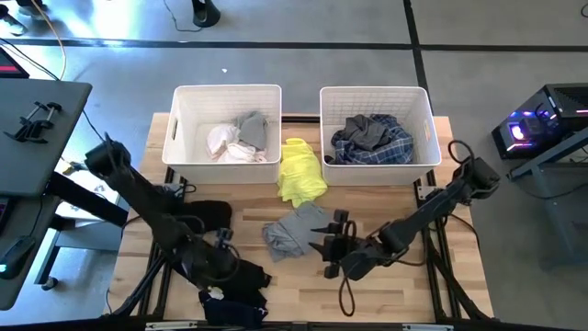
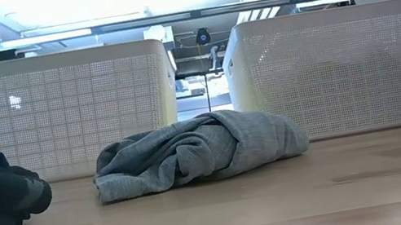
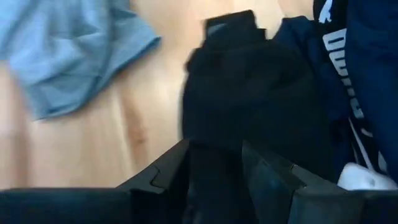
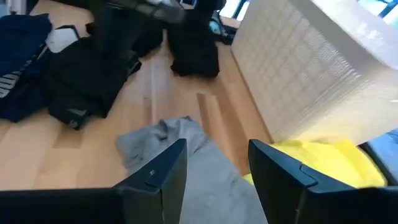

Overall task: Sort clothes
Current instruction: Put the black shirt into the right white laundry bin

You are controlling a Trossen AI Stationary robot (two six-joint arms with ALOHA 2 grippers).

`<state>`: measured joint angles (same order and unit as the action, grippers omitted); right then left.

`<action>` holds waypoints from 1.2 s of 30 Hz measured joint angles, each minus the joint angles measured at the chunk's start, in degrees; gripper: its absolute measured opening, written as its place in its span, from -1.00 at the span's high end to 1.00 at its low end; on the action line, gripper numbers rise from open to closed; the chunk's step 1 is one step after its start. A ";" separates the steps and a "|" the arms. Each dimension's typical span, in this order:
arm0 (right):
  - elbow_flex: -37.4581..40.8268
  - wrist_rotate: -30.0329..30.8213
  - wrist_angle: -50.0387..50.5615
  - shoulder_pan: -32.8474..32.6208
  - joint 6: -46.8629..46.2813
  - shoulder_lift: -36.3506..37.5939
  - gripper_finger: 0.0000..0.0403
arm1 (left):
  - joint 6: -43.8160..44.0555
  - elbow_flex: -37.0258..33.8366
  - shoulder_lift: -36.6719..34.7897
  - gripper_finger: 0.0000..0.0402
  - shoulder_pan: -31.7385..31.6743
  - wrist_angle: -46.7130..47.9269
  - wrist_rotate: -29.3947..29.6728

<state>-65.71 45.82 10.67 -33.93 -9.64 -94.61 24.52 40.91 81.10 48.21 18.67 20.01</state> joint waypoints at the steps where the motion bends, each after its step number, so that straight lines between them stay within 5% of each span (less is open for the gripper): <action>1: 0.00 0.52 0.04 0.14 0.30 0.29 0.20 | 0.03 0.00 1.85 0.34 0.02 -1.93 -0.08; 13: -0.02 0.59 1.34 0.55 -0.80 0.96 0.20 | -6.27 0.55 18.13 0.35 -3.09 -15.69 -2.13; 22: -0.02 0.94 8.89 -3.35 -6.46 4.52 0.20 | -13.53 0.12 17.75 0.94 -9.31 -18.04 -1.93; 29: -0.04 1.09 11.72 -5.86 -13.91 7.20 0.20 | -23.48 0.35 13.51 0.99 -12.00 -21.41 3.32; 36: -0.09 -3.46 -3.65 -4.45 -1.45 -0.57 0.20 | -34.31 1.11 8.11 1.00 -14.17 -34.06 7.59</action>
<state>-65.80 42.36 7.02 -38.39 -11.10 -95.17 -9.79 42.02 89.21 34.03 -15.39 27.60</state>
